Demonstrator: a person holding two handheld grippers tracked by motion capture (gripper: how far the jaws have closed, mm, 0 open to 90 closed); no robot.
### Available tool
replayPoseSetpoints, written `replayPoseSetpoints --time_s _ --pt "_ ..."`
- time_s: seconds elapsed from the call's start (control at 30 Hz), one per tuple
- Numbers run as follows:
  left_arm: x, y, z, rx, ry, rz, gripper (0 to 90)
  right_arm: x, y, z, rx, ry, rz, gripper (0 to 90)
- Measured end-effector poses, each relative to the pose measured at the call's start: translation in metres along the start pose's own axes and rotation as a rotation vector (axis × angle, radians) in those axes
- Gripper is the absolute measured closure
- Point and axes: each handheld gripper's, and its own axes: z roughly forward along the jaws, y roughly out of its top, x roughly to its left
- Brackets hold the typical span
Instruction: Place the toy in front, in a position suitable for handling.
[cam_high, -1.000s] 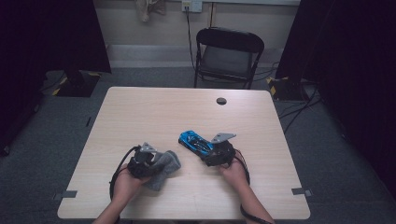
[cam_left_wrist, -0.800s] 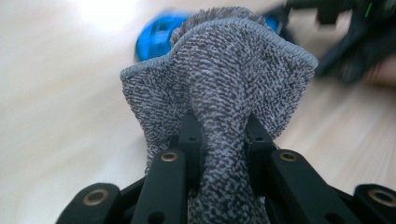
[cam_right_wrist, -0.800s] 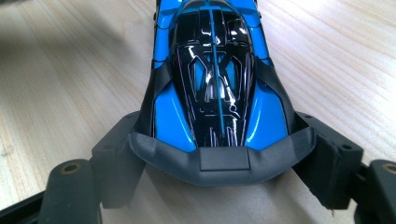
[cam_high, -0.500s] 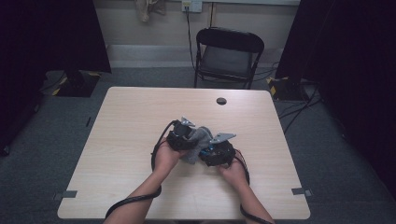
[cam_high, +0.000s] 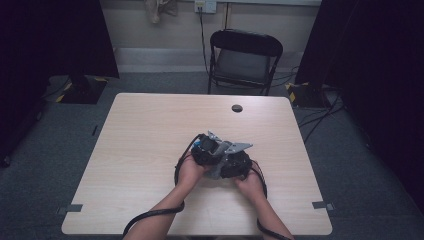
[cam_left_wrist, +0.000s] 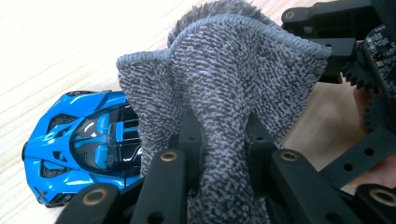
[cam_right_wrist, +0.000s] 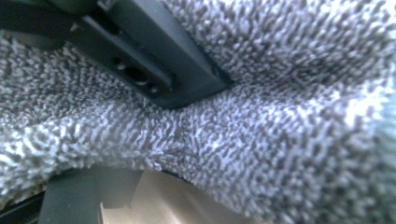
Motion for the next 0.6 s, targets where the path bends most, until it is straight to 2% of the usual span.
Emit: replayPoseSetpoints --time_s 0.33,0.6 --pt "0.001 0.001 0.000 0.002 0.000 -0.011 74.7 0.000 0.000 0.000 0.000 -0.003 0.005 24.6" --pt "0.012 0.002 -0.004 0.010 0.014 -0.027 74.8 0.000 0.000 0.000 -0.001 -0.003 0.002 24.7"
